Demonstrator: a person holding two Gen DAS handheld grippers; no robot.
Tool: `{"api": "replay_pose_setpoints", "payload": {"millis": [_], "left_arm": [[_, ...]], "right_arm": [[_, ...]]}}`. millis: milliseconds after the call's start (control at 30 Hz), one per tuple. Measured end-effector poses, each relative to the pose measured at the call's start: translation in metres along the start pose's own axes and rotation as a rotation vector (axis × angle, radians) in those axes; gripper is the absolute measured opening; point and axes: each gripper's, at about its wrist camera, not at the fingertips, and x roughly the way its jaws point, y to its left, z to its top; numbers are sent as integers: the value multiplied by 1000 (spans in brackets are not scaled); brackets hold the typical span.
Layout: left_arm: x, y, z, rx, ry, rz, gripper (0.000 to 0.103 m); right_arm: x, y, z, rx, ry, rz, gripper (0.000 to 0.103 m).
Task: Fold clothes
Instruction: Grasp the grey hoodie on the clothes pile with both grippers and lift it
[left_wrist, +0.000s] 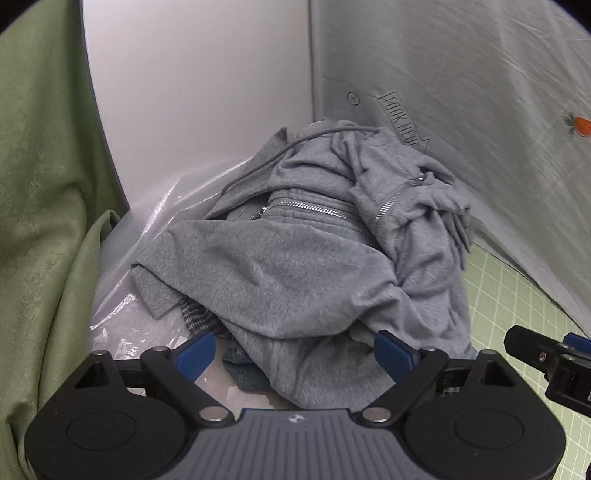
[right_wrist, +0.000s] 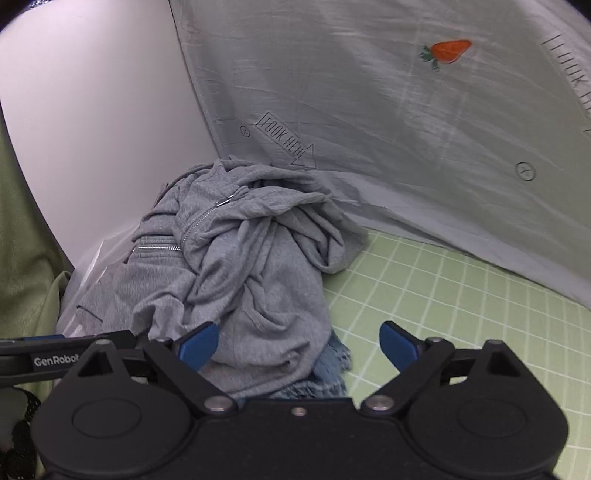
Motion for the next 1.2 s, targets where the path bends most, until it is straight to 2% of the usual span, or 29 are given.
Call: {"api": "replay_pose_setpoints", "payload": {"millis": [33,100,133,267,300,333,367,400,467,533,567,667,833,967,1067,1200], "left_arm": [[11,3,6,-15,16,0,75],[28,7,11,-33,43,-11,68],[35,8,12,-40,55,-19,60],[54,10,14,-58,89,-12,52],[56,10,14,-62,94,-10,51],[57,10,13,-66,96,-9,49],[57,10,13,-70,97,-8,49],[57,10,12,-73,98,-8,47],[53,12,12,-77,96,-14,42],[46,13,11,-81,93,-25,29],[42,14,10,-82,90,-30,28],[22,12,4,-79,66,-48,28],[-14,4,-16,-71,37,-71,28],[-42,-9,-35,-55,25,-78,28],[-63,-22,-51,-33,11,-81,29],[-82,-43,-73,-6,7,-84,31]], "right_arm": [[12,2,2,19,13,16,80],[31,6,5,50,35,52,76],[40,10,6,63,46,70,75],[69,24,13,87,80,129,64],[77,28,14,83,97,140,54],[84,32,14,72,118,140,49],[86,33,13,63,121,143,35],[87,34,11,55,119,149,25],[81,34,7,30,98,150,15],[63,33,2,-5,46,124,13],[53,32,-1,-21,18,104,12],[23,15,-11,-28,-30,19,12],[-33,-33,-32,67,-86,-109,11],[-89,-74,-56,134,-142,-167,11],[-132,-94,-76,133,-183,-216,10],[-183,-135,-99,148,-222,-351,10]]}}
